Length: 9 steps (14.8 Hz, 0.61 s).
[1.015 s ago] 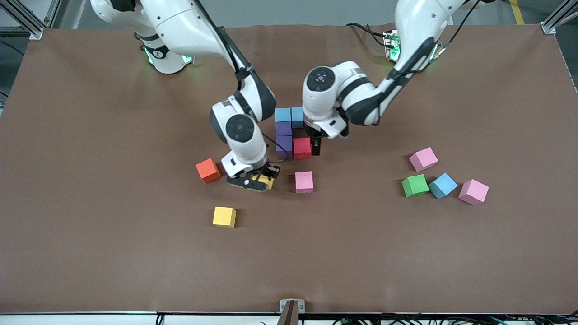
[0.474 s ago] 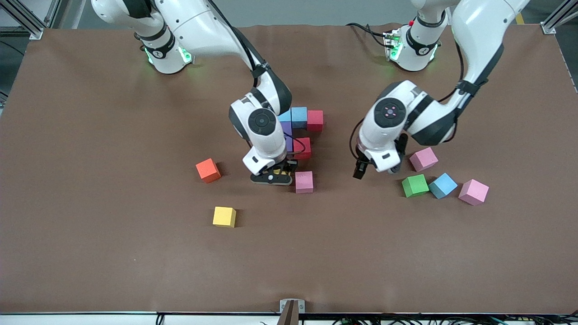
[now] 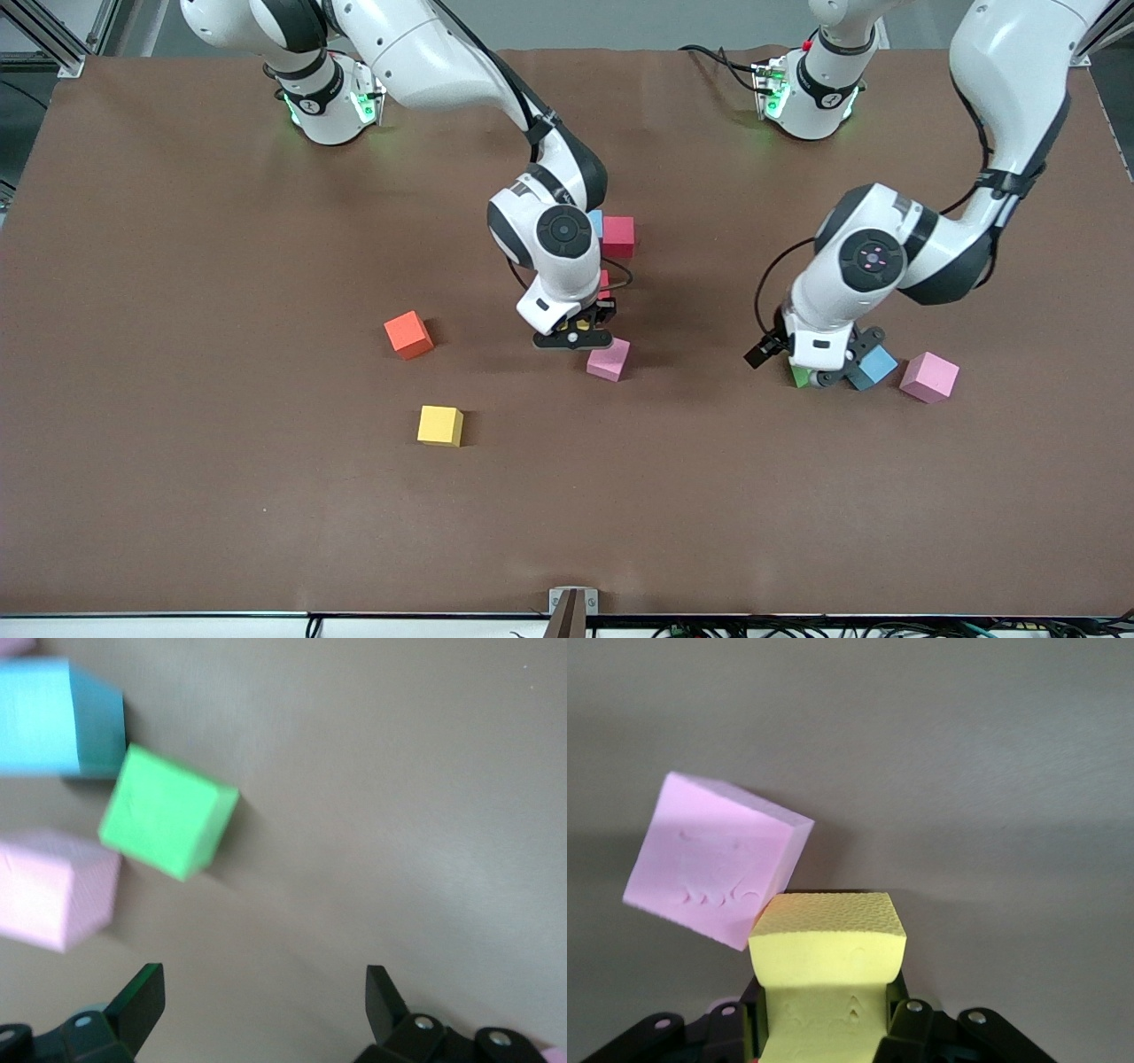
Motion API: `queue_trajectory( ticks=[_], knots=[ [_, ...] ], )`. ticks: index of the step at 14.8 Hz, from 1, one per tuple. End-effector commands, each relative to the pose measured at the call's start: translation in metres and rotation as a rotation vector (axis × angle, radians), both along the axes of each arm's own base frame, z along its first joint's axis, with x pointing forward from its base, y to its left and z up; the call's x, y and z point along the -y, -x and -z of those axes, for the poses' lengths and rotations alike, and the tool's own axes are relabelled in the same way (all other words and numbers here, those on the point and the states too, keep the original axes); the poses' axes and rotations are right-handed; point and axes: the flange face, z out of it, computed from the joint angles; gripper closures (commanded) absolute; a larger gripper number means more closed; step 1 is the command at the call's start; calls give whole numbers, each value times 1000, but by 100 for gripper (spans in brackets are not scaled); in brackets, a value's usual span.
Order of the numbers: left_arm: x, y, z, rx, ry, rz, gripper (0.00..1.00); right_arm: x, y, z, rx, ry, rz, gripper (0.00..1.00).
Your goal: Arrange 11 blocks into digit 3
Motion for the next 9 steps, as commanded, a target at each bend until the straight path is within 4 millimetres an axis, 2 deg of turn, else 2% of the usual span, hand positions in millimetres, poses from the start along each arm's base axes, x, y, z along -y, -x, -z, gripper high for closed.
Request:
queue_trajectory(
  ticks=[1, 5, 7, 9],
  knots=[
    [-26, 0, 3, -3, -44, 133, 0, -12, 8, -1, -3, 6, -28, 100],
    [-48, 4, 24, 2, -124, 268, 0, -15, 12, 1, 2, 17, -50, 100],
    [-58, 3, 35, 11, -104, 270, 0, -15, 12, 2, 4, 22, -53, 100],
    [-76, -1, 43, 35, -62, 256, 0, -15, 13, 2, 4, 22, -54, 100]
  ],
)
